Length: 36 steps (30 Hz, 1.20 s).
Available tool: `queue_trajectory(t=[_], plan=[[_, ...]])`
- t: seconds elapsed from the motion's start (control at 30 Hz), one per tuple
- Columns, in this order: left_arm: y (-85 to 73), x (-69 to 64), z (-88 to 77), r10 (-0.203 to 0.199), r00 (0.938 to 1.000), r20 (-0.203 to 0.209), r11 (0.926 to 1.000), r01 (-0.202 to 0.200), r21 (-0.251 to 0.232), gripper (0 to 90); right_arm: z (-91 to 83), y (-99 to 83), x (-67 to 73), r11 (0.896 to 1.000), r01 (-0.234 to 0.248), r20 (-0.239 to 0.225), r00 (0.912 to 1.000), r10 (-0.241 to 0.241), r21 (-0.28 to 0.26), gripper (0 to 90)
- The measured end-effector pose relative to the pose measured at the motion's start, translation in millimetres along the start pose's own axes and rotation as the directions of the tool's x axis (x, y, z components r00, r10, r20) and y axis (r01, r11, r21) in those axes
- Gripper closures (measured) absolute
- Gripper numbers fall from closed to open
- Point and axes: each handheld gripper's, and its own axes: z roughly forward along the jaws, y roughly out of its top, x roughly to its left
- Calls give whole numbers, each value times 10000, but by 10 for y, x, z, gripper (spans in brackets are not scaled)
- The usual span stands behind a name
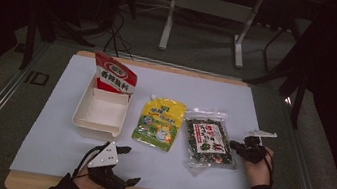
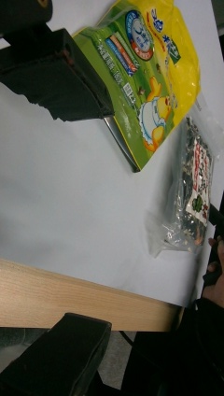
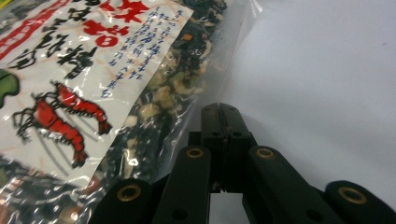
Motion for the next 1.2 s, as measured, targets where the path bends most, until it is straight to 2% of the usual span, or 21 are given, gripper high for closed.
queue_trajectory(t=[0.07, 0.1, 0.13, 0.27, 0.3, 0.57, 0.73, 0.93, 1.2], plan=[[2, -3, 0, 12, 10000, 8, 10000, -12, -21, 22, -12, -7, 23, 10000, 26, -51, 10000, -26, 9, 900], [2, -1, 1, 11, 10000, 13, 10000, -11, -21, 22, -33, -24, 78, 10000, -69, -181, 9998, 68, -13, 900], [1, 1, 3, 4, 10000, 21, 10000, -4, -19, 22, -44, -25, 138, 10000, 59, -194, 9998, -58, 45, 900], [3, -3, 3, 15, 10000, 32, 10000, -15, -30, 22, -61, -11, 192, 9998, 179, -220, 9996, -179, 21, 900], [4, -4, 2, 14, 10000, 37, 10000, -14, -37, 22, -81, 22, 217, 9992, 399, -125, 9991, -400, -85, 900], [1, -1, 2, 33, 10000, 43, 10000, -33, -26, 22, -82, 270, 231, 9957, 542, -229, 9982, -560, -753, 900], [-1, -1, 6, 55, 10000, 53, 10000, -55, 4, 21, 18, 472, 224, 9938, 537, -344, 9978, -573, -976, 899], [-7, 2, 8, 18, 10000, 52, 10000, -18, 32, 22, 173, 766, 205, 9916, 626, -268, 9975, -661, -1133, 900], [-15, 11, 9, -23, 10000, 47, 10000, 23, 63, 22, 402, 1100, 136, 9935, 310, -204, 9992, -334, -1097, 900]])
